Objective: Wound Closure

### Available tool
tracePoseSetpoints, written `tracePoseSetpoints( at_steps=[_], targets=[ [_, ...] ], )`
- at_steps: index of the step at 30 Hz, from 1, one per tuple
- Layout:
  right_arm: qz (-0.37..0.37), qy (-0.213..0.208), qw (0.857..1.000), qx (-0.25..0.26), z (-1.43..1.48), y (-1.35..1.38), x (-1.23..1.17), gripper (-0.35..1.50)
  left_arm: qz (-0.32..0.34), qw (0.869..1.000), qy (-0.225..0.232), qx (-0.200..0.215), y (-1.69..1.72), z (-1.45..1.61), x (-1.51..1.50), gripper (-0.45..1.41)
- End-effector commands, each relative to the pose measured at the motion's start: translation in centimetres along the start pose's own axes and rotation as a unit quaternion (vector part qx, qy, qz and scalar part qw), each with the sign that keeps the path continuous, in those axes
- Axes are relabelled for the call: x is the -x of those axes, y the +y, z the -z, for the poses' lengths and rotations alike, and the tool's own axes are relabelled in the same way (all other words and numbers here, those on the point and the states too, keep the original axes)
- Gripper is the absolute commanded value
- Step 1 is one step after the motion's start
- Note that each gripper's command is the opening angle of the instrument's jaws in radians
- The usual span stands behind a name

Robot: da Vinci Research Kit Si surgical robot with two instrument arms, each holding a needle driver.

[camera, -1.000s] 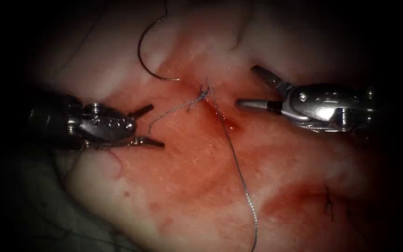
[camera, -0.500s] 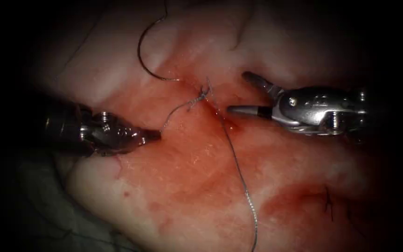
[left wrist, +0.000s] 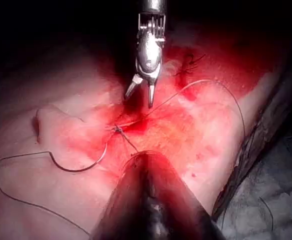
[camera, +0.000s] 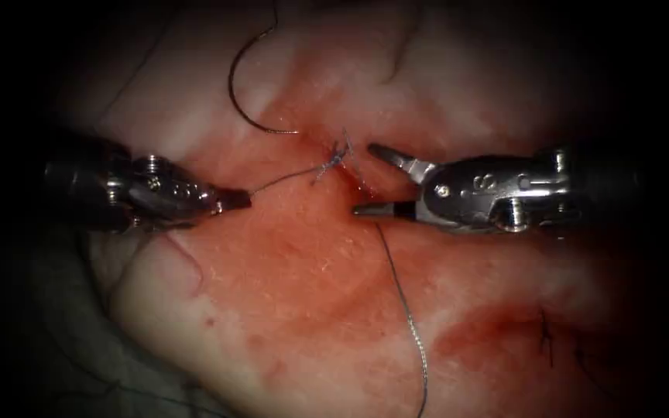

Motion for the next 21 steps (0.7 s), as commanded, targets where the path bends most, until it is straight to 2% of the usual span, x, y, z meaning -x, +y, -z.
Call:
tracePoseSetpoints(
  at_steps=[1,2,6,13,21],
  targets=[
    [0.019,0.005,1.0,-0.004,-0.23,-0.13,-0.02,1.48,0.002,1.0,0.002,0.002,0.04,-0.04,-0.02,-0.45],
    [0.041,0.001,0.999,-0.005,-0.34,-0.22,-0.04,1.48,0.002,1.0,0.005,0.001,0.04,-0.02,-0.04,-0.45],
    [0.083,-0.012,0.996,0.015,-0.52,-0.27,-0.08,1.48,-0.001,1.0,0.006,0.0,0.07,0.0,-0.08,-0.45],
    [0.127,-0.011,0.99,0.055,-0.64,-0.24,-0.12,1.48,-0.002,1.0,0.008,-0.001,0.09,0.05,-0.14,-0.45],
    [0.18,-0.02,0.979,0.093,-0.94,-0.24,-0.13,1.46,-0.005,1.0,0.011,0.0,0.12,0.15,-0.22,-0.45]
  ],
)
